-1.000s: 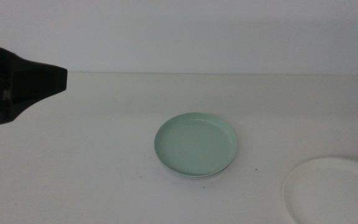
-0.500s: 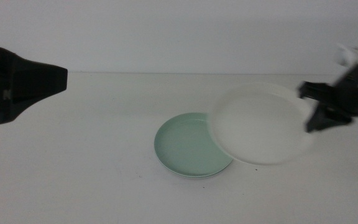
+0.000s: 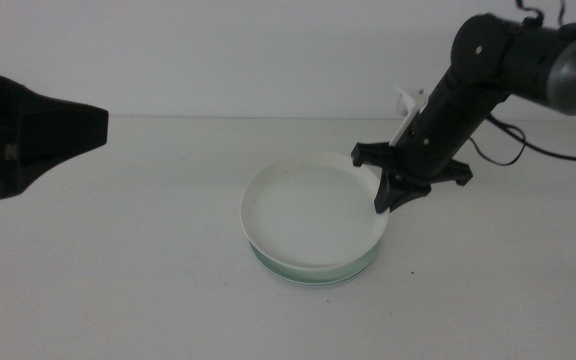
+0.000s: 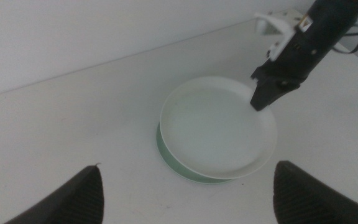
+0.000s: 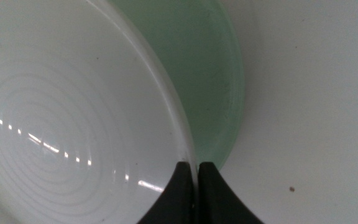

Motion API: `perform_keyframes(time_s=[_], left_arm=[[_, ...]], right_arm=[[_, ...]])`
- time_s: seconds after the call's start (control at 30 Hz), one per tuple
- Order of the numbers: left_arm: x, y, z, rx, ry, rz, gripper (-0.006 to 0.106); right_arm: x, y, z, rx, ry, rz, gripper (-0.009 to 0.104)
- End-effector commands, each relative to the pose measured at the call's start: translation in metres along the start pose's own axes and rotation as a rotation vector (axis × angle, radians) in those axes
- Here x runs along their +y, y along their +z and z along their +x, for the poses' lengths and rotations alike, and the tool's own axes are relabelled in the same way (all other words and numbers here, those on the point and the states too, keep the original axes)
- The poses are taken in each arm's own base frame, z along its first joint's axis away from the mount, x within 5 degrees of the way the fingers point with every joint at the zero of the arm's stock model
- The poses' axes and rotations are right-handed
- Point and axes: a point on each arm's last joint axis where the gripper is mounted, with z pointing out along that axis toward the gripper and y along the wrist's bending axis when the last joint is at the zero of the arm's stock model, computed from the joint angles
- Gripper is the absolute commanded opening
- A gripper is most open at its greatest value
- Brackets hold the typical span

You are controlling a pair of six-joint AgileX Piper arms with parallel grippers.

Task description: Stack the three bowls on top of each other.

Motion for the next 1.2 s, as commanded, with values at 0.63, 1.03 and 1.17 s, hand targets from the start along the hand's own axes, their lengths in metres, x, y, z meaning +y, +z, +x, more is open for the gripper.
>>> perform_keyframes(time_s=[0.63, 1.03, 1.17], left_arm=[[0.000, 0.000, 0.000, -0.009, -0.008, -0.004, 0.094], [0.000, 0.000, 0.000, -0.009, -0.008, -0.004, 0.094], [0.000, 0.000, 0.000, -0.009, -0.008, -0.004, 0.094]], right_arm=[[-0.007, 0.038, -0.016, -0.031, 0.028, -0.001, 0.014], [0.002, 0.003, -0.013, -0.104, -0.118, -0.020, 0.093], [0.010, -0.059, 0.000, -0.233, -0.203, 0.011, 0.093]])
